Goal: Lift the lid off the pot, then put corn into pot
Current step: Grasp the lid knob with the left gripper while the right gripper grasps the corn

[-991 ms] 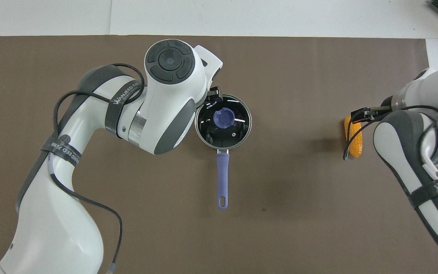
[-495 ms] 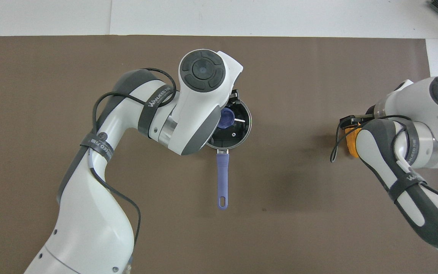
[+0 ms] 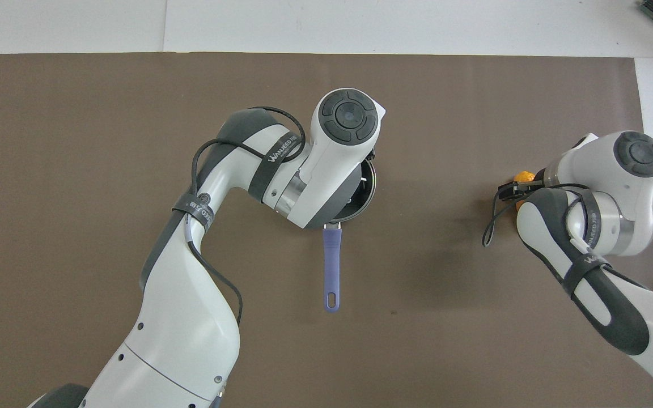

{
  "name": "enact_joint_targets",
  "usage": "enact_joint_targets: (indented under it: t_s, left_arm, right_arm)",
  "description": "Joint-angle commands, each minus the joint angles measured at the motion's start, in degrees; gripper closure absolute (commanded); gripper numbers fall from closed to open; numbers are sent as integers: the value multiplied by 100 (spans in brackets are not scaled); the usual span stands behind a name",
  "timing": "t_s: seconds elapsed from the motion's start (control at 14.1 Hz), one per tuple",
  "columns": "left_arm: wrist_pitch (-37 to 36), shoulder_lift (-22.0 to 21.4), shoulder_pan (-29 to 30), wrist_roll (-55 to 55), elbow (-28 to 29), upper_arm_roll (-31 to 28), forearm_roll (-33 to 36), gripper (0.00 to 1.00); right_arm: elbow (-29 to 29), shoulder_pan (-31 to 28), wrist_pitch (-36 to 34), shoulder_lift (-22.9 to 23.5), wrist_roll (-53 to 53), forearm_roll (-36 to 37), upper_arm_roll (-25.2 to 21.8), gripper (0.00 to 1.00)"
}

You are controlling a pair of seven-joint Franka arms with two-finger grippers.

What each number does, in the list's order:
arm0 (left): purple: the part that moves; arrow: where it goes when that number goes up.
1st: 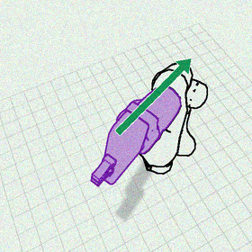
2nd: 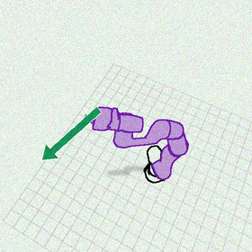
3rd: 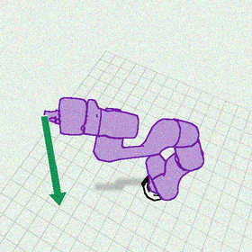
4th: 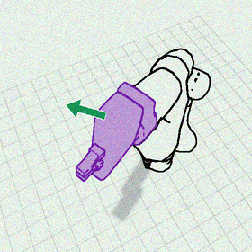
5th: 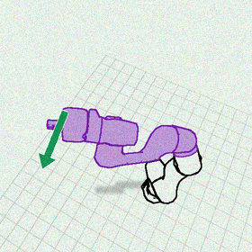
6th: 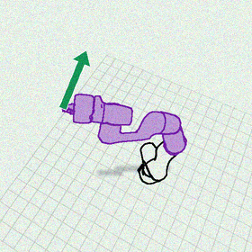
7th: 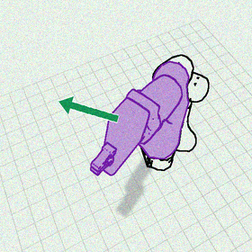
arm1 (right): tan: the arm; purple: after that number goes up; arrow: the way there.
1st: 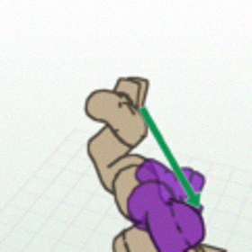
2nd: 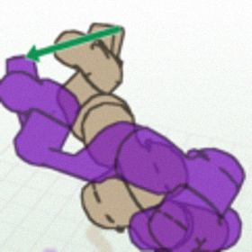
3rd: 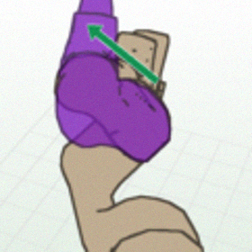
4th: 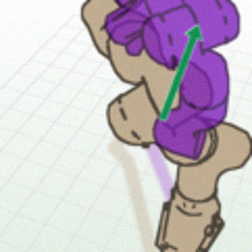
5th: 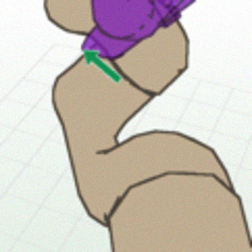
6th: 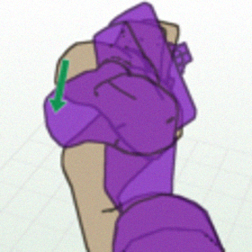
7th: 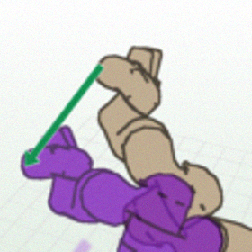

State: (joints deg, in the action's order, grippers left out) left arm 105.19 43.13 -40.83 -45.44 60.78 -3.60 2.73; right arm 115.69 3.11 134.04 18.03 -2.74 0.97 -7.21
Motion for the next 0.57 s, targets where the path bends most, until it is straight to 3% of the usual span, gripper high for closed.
enact_joint_targets:
  t_s: [0.0, 0.5]
  left_arm:
    - [-367, 73, -74, -52, -163, -27, 113, 0]
    - [-447, 47, -153, -52, -198, -36, 113, 0]
  right_arm:
    - [86, -74, 280, 69, -148, -53, 36, 0]
    - [86, -135, 368, 87, -218, -53, 36, 0]
